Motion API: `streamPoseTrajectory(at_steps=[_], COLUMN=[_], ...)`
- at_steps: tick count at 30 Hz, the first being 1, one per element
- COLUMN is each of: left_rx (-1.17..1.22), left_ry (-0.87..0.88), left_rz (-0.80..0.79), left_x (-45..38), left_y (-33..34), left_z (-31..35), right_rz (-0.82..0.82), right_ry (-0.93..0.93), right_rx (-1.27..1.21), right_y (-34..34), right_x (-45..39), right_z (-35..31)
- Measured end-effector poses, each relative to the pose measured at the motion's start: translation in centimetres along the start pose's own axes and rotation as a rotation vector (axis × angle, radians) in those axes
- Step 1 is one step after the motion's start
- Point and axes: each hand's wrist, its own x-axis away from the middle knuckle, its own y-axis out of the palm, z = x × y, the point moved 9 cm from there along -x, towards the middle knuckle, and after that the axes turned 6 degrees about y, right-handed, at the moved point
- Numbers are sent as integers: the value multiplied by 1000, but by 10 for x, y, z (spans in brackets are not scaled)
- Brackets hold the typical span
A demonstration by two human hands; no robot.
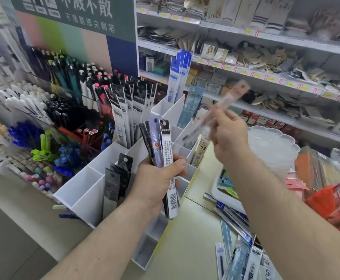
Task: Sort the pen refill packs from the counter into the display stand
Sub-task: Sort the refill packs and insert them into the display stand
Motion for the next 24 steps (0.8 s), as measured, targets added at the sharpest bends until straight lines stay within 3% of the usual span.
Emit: streamPoseTrajectory(at_steps=[3, 7, 15, 19, 24], left_rx=[17, 8, 0, 15, 34], left_ry=[-6, -23, -45, -67, -127], left_rz=[2, -19, -84, -128, -184], left_x=[1, 2, 12, 17, 21], left_y=[-2, -3, 0, 4, 12], left_z=[2, 1, 1, -1, -10], right_rz=[187, 207, 82, 152, 145], right_ry=[-155, -278, -143, -72, -130], right_rx=[118, 433, 975, 888, 732], right_y=[-7, 18, 48, 30, 17], right_x=[-24, -40, -63, -54, -6], right_z=[-17, -18, 17, 18, 7])
